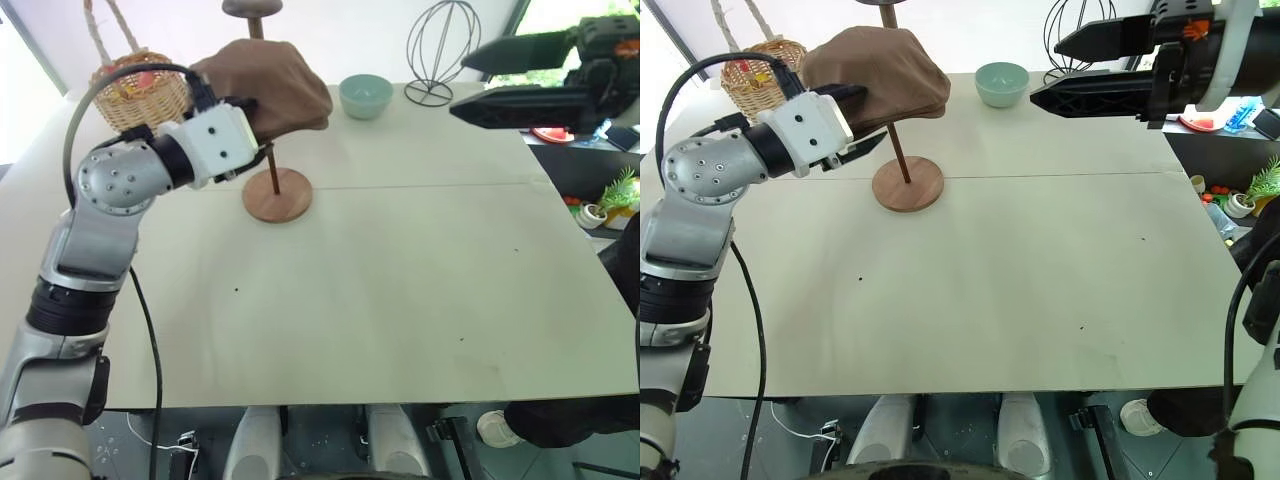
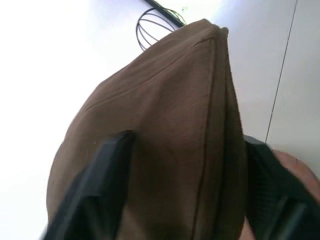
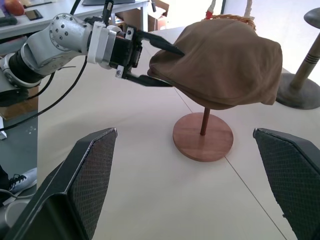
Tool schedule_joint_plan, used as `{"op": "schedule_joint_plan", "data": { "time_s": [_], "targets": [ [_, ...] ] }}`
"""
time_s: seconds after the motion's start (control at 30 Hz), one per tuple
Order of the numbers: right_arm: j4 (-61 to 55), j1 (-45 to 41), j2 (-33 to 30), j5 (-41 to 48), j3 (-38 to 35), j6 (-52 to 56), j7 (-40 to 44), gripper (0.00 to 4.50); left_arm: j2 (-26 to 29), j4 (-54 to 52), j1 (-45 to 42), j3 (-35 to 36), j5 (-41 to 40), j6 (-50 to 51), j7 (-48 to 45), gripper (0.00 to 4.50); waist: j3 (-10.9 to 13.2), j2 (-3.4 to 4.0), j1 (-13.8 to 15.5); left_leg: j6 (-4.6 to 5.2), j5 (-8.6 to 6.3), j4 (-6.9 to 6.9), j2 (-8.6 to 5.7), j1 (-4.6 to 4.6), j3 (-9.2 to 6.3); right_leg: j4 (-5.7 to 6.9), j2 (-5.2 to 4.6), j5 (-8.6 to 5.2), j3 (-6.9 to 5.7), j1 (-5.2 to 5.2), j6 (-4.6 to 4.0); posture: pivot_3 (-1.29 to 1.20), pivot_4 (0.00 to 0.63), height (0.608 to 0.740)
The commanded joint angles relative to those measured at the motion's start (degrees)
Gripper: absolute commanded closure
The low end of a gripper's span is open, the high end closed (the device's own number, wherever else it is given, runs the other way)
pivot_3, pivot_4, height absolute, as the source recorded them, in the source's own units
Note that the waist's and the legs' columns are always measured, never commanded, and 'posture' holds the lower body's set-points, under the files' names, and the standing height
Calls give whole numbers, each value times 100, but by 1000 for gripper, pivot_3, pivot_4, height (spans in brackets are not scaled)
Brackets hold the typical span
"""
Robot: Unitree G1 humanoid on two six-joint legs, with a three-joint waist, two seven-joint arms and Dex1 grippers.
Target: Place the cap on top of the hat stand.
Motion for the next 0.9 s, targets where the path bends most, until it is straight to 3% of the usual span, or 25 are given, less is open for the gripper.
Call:
{"op": "schedule_joint_plan", "data": {
  "time_s": [0.03,0.1,0.33,0.6,0.9],
  "targets": [
    [-57,-159,-88,120,-172,-50,-45,0,-32,-27,-158,135,91,-154,91,3524,0,0,1,0,0,0,0,0,0,0,0,0,0,0,0,0,150,728],
    [-64,-137,-82,161,-184,-53,-62,0,-54,-20,-166,170,105,-212,121,4457,0,0,2,0,0,0,0,0,0,0,0,0,0,0,0,0,150,728],
    [-75,-11,-128,233,-182,-135,-42,0,-255,384,-357,725,-367,-1224,336,4457,0,0,9,0,0,2,0,-1,0,0,0,1,0,0,0,0,150,728],
    [14,109,-145,177,-117,-354,51,0,53,1290,-534,1194,-1385,-2486,-718,4457,0,0,-4,0,0,2,0,1,0,3,0,1,0,0,1,0,150,728],
    [16,235,-164,152,-99,-433,36,0,469,3194,-939,1546,-1903,-4930,-1880,4457,-1,1,11,0,0,2,1,1,1,4,1,1,0,0,0,0,150,728]
  ]
}}
